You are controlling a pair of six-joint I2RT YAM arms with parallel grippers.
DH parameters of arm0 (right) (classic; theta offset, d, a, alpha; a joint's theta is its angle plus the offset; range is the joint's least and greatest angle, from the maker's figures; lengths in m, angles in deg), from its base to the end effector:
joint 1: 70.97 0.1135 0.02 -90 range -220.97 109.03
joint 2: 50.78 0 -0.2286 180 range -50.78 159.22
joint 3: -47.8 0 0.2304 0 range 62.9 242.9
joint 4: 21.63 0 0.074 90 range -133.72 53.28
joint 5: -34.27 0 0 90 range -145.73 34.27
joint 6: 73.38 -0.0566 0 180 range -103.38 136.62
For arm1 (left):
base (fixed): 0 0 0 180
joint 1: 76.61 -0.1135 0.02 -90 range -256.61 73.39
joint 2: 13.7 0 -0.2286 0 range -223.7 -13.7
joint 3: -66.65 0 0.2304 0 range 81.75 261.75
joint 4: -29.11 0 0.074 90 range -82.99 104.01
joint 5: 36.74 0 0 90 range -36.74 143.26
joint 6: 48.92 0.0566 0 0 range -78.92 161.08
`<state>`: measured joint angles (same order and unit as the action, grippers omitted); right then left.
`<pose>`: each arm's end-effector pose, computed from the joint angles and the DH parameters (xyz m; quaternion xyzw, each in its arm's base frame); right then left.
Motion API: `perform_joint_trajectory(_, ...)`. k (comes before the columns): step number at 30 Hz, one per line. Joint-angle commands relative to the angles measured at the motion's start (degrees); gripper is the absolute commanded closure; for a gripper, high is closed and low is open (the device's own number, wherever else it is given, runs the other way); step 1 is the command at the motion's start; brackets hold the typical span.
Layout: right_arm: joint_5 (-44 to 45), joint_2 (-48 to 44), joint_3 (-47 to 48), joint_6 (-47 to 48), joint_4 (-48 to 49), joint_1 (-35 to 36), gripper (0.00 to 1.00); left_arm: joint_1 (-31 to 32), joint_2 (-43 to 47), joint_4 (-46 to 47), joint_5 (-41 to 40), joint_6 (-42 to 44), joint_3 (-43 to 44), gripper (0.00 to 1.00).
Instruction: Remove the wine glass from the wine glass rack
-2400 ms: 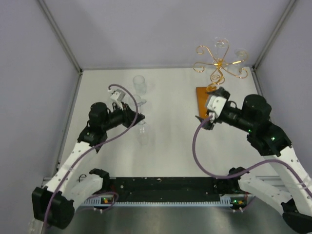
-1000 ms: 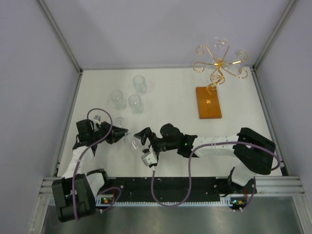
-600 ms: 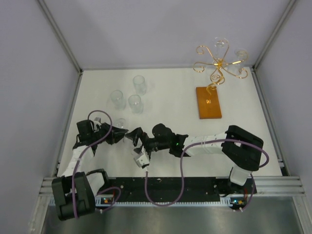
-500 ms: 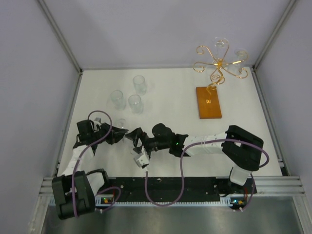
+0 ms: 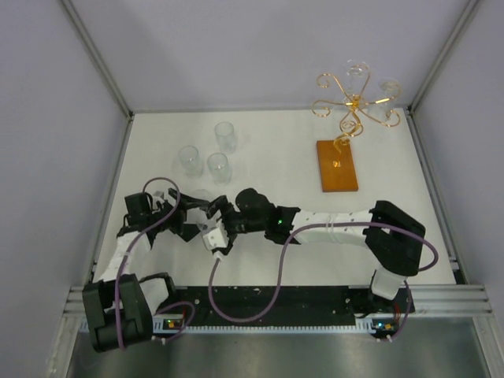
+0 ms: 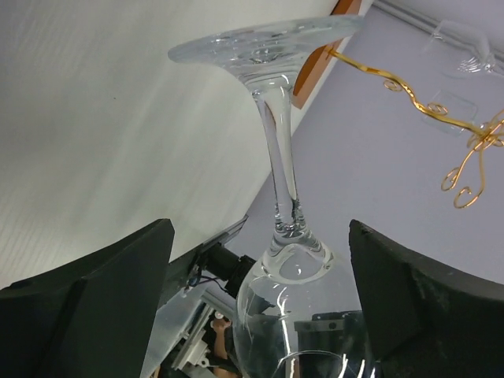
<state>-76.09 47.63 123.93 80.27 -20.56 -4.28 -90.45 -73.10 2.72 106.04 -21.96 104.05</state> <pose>0.1343 0.3614 0.2063 -0.7790 0.2504 0.1605 0.5519 0.1944 0.0015 0.1430 -0.3969 0.7540 -0.5102 0.1163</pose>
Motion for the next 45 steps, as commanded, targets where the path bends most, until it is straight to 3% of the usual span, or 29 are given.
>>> perform_joint_trajectory(1, 4.09, -3.57, 7.86, -11.96, -4.19, -1.12, 0.54, -1.0, 2.17, -2.67, -0.65, 2.57, 4.67, 0.02)
perform_joint_trajectory(7, 3.31, -6.65, 14.63, -28.12, -20.26, -6.83, 0.56, -6.8, 6.75, -9.36, -2.41, 7.23, 8.01, 0.02)
perform_joint_trajectory(14, 2.6, -5.52, 23.24, -39.65, -30.22, -16.76, 0.57, -9.97, 5.26, -9.54, -2.59, 9.95, 10.56, 0.02)
perform_joint_trajectory(24, 2.17, 10.82, 41.78, -50.91, -30.93, -28.02, 0.58, -11.46, -1.59, -10.86, -4.43, 15.05, 14.43, 0.03)
perform_joint_trajectory(37, 0.23, 27.52, 58.75, -60.31, -32.25, -29.69, 0.56, -16.21, -5.82, -9.89, -5.05, 16.02, 16.45, 0.03)
perform_joint_trajectory(45, 0.67, 32.98, 63.5, -66.2, -32.25, -31.36, 0.45, -18.49, -7.22, -11.21, -5.4, 17.25, 17.59, 0.03)
